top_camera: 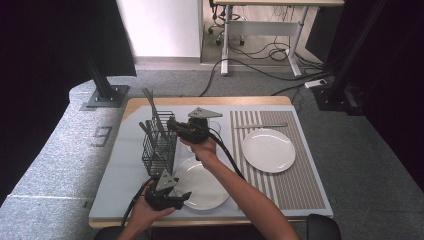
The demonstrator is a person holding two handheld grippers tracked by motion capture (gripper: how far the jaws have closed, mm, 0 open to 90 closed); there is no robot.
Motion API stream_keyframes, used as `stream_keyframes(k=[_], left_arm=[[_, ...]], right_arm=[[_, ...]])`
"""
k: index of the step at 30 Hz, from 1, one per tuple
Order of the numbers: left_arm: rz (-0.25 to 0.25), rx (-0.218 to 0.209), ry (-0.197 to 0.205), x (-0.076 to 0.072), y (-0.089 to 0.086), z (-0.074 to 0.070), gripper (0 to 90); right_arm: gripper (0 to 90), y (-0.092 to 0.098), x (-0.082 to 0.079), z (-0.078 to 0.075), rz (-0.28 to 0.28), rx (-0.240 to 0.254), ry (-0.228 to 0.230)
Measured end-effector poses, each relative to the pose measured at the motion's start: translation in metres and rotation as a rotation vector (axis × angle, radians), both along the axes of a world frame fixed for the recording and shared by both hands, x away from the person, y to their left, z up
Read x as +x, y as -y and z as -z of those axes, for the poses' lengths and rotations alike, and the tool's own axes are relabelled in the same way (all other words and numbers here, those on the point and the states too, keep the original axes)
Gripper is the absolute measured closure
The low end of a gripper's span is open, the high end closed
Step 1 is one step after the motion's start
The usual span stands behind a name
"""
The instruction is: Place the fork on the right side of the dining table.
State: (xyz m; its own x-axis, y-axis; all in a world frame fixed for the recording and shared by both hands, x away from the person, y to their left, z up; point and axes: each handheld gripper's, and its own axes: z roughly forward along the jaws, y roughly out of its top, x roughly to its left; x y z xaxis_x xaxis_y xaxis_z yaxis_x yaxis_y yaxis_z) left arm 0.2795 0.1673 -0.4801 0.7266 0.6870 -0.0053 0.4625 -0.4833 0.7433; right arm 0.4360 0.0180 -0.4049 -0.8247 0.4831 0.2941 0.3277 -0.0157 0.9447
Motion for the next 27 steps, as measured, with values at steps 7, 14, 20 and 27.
stream_keyframes(k=[7, 14, 20, 27], left_arm=[[0.003, 0.001, 0.001, 0.000, 0.002, 0.000, 32.0], [-0.007, -0.001, 0.001, 0.001, -0.001, -0.001, 32.1], [-0.004, 0.000, 0.002, 0.001, 0.000, 0.000, 32.0], [-0.004, 0.003, 0.001, 0.001, 0.000, 0.000, 32.1]], right_arm=[[86.4, 0.011, -0.006, -0.007, 0.007, 0.055, -0.001], [86.4, 0.018, -0.010, -0.013, 0.012, 0.099, 0.000], [86.4, 0.022, -0.013, -0.018, 0.014, 0.130, -0.001], [86.4, 0.025, -0.015, -0.021, 0.012, 0.150, -0.012]])
